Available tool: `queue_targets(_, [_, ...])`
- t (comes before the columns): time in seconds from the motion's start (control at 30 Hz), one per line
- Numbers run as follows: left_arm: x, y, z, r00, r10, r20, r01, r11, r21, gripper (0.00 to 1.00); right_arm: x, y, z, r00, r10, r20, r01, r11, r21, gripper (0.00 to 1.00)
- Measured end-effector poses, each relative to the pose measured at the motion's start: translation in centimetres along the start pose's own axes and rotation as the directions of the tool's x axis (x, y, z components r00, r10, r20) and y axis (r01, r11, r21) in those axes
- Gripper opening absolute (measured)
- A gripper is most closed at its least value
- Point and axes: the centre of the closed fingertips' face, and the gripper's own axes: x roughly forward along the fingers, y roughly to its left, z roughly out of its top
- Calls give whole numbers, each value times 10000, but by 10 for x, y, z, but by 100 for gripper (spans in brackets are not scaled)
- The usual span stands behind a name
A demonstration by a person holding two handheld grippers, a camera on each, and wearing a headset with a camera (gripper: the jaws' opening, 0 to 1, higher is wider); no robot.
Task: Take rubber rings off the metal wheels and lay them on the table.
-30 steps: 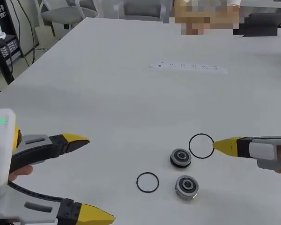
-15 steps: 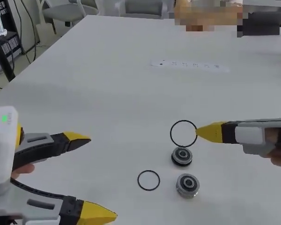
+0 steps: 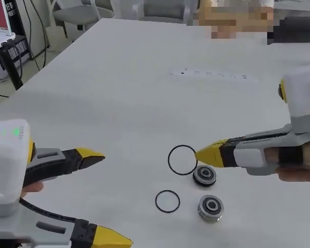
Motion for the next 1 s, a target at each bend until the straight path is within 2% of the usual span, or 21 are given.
queue_targets(0.23, [0, 0, 0, 10000, -3, 22, 3, 10000, -47, 85, 10, 6, -8, 9977, 85, -680, -124, 9983, -576, 0])
queue_targets(0.43, [1, 0, -1, 10000, -5, 5, 5, 10000, -92, 85, 17, 8, -19, 9919, 81, -1264, -199, 9956, -920, 0])
queue_targets(0.7, [1, -1, -2, 10000, -27, -46, 27, 10000, -64, 85, 27, 6, -35, 9790, -92, -2035, -193, 9902, -1380, 0])
queue_targets(0.87, [2, -1, -2, 10000, -36, -67, 35, 10000, -77, 85, 30, 1, -43, 9726, -179, -2317, -149, 9902, -1387, 0])
queue_targets(1.0, [1, -1, -2, 10000, -10, -53, 10, 10000, -97, 85, 33, -6, -52, 9624, -388, -2688, -47, 9872, -1594, 0])
